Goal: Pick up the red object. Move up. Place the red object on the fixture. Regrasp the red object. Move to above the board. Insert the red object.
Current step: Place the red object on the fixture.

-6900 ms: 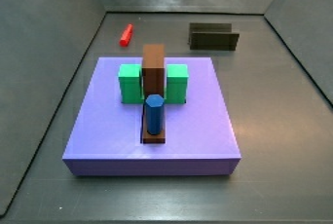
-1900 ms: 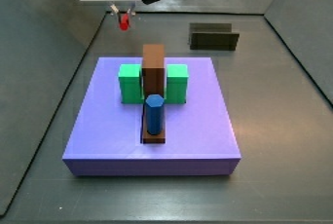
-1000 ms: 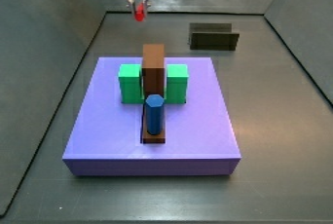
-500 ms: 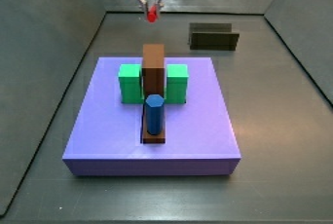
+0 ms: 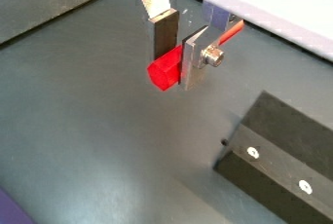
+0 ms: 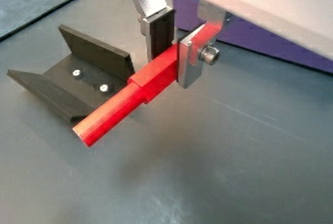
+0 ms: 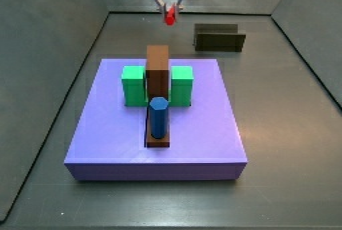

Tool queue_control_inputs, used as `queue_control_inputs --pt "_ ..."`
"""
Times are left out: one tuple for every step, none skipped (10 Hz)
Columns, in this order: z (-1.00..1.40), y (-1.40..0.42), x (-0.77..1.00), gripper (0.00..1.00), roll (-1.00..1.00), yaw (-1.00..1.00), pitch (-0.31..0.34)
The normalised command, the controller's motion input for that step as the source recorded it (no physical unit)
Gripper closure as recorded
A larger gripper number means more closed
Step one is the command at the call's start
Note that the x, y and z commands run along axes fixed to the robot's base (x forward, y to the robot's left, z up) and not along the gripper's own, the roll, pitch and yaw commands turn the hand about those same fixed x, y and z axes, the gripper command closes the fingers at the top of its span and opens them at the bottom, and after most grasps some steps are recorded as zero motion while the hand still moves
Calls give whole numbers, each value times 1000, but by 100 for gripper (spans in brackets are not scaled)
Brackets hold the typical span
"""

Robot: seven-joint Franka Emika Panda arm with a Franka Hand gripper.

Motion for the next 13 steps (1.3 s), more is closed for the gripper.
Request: queue_control_inputs --pt "0 -111 900 100 -349 -40 391" --pt "0 -117 880 100 -351 -43 380" --pt "29 -74 846 100 -380 -117 249" --pt "40 -23 846 100 -380 -157 120" --pt "0 0 811 100 -414 -177 0" --pt "0 0 780 100 -466 -189 -20" --pt "0 0 780 100 -489 -177 -23" --pt "0 0 786 100 -506 -163 -31" --pt "0 0 760 100 -483 -120 -23" --pt "0 0 740 100 -494 -97 0" --pt "0 0 749 100 -546 -89 0" --pt "0 0 749 100 -560 -86 11" --pt "0 0 763 100 -571 -94 37"
